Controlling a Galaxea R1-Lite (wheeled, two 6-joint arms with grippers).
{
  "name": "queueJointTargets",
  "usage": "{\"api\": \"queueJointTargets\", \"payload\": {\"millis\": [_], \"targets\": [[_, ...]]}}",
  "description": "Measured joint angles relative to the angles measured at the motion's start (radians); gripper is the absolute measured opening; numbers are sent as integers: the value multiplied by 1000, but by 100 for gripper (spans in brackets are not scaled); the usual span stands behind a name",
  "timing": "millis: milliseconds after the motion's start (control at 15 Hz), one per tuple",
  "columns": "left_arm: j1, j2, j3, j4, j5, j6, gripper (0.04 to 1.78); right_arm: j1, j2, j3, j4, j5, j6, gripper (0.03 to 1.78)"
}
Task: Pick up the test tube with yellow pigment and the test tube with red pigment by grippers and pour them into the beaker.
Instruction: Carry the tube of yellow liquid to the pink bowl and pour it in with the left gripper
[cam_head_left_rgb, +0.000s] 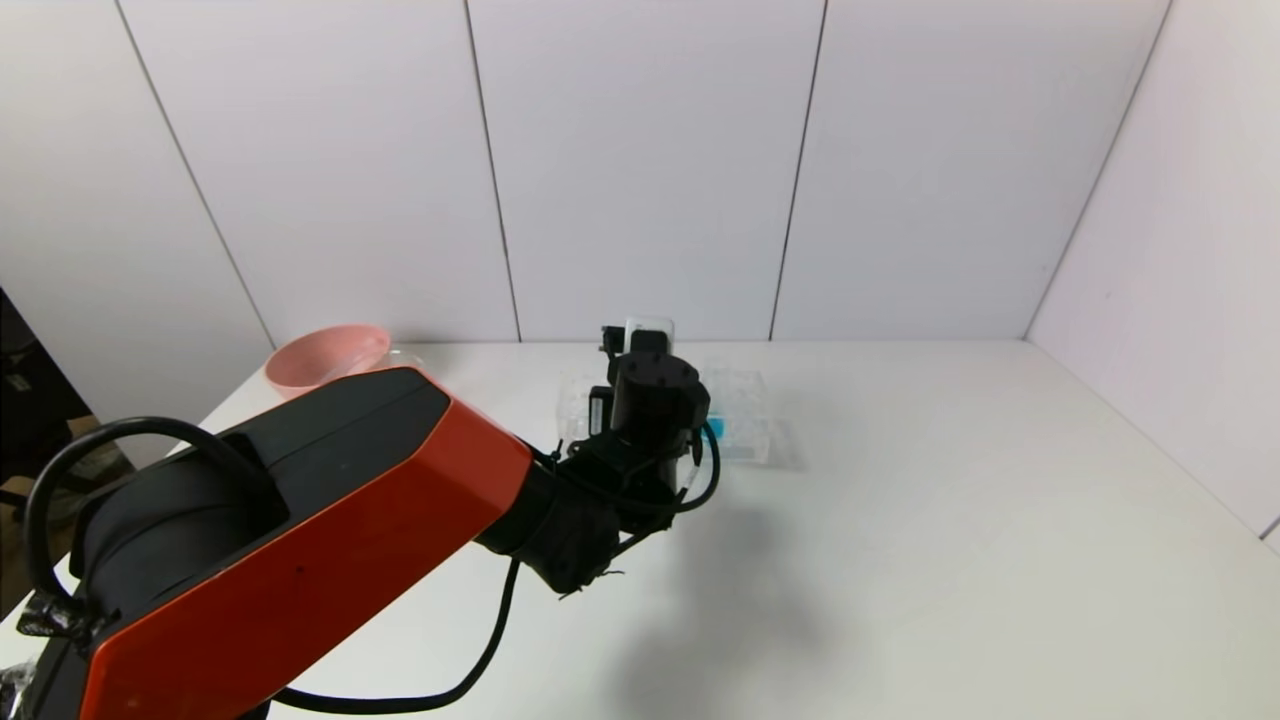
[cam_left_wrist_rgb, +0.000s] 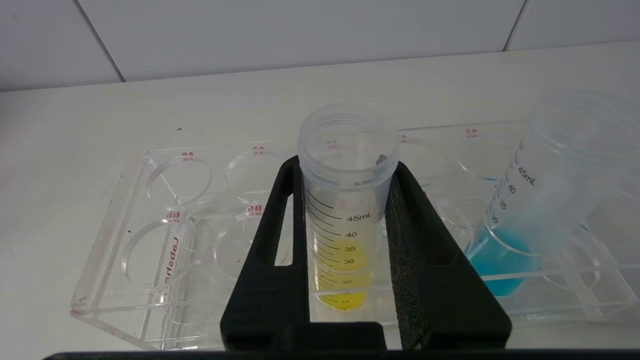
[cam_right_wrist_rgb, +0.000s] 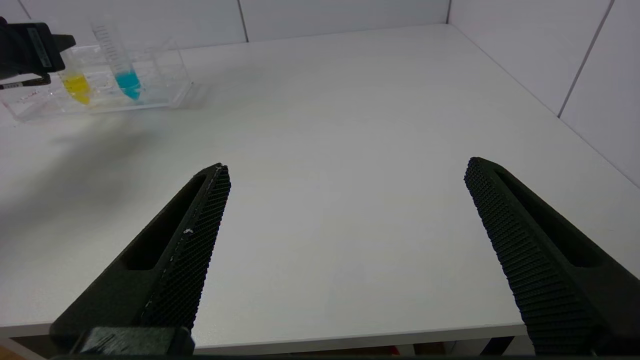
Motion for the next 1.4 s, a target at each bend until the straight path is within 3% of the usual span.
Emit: {"api": "queueJointTargets", "payload": {"millis": [400,867,1133,1400], "targets": [[4,-82,-21,22,-40,69,43,0,0,0,0,0,0,171],[35,-254,41,104,-195,91,43,0,0,0,0,0,1,171],[125,-442,252,153,-453,92,43,0,0,0,0,0,0,171],[314,-675,502,202,-789,94,43,0,0,0,0,0,0,171]]}}
